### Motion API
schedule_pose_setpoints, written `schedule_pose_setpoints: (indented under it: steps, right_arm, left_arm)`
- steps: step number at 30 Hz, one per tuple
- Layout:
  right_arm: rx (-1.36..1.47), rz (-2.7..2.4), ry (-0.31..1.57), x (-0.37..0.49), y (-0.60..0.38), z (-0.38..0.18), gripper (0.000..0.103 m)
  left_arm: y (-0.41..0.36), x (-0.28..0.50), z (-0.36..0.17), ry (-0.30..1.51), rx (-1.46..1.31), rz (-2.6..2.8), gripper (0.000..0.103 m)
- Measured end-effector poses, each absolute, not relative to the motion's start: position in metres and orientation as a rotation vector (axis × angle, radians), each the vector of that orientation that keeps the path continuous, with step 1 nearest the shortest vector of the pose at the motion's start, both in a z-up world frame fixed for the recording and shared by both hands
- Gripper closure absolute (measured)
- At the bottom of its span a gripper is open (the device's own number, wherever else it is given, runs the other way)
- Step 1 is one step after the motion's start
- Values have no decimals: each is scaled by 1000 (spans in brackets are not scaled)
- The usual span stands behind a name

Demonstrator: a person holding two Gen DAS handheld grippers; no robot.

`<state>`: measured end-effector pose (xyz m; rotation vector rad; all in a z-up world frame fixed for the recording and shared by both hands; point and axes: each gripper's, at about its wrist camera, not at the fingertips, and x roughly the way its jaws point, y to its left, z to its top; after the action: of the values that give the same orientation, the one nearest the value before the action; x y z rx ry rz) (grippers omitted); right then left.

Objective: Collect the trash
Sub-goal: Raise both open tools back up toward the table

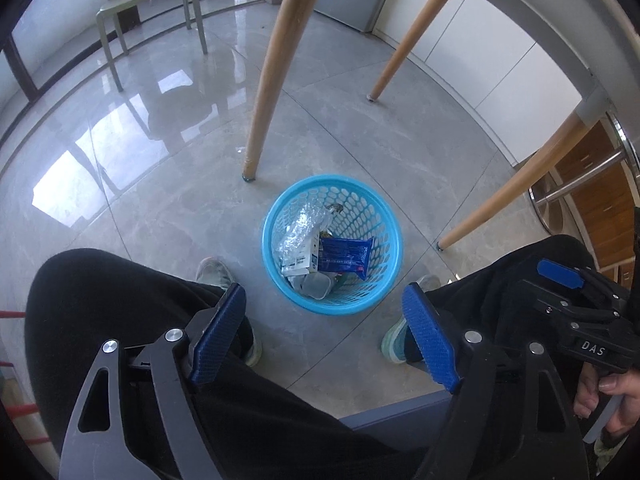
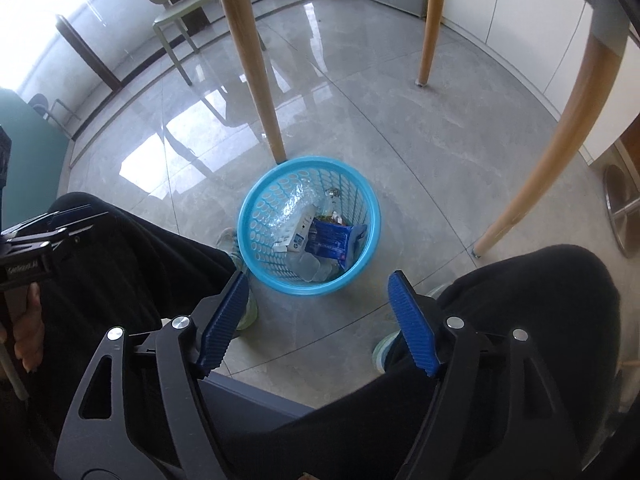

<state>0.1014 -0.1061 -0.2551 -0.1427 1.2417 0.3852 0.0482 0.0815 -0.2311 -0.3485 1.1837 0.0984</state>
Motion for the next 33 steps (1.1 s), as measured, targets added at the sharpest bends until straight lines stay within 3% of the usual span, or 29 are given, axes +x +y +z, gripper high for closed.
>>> schedule_pose_setpoints:
  steps: [14, 23, 33]
  right_arm:
    - [-109, 433, 1036, 58, -132, -155, 20]
    - [-63, 446, 904, 62, -151, -82, 9]
    - [-26, 368, 806, 96, -186, -32, 9]
  left_arm:
    - [61, 25, -132, 961, -250, 35, 6]
    - [48, 38, -83, 844, -189, 34, 6]
    - [41, 78, -46, 766, -164, 29, 6]
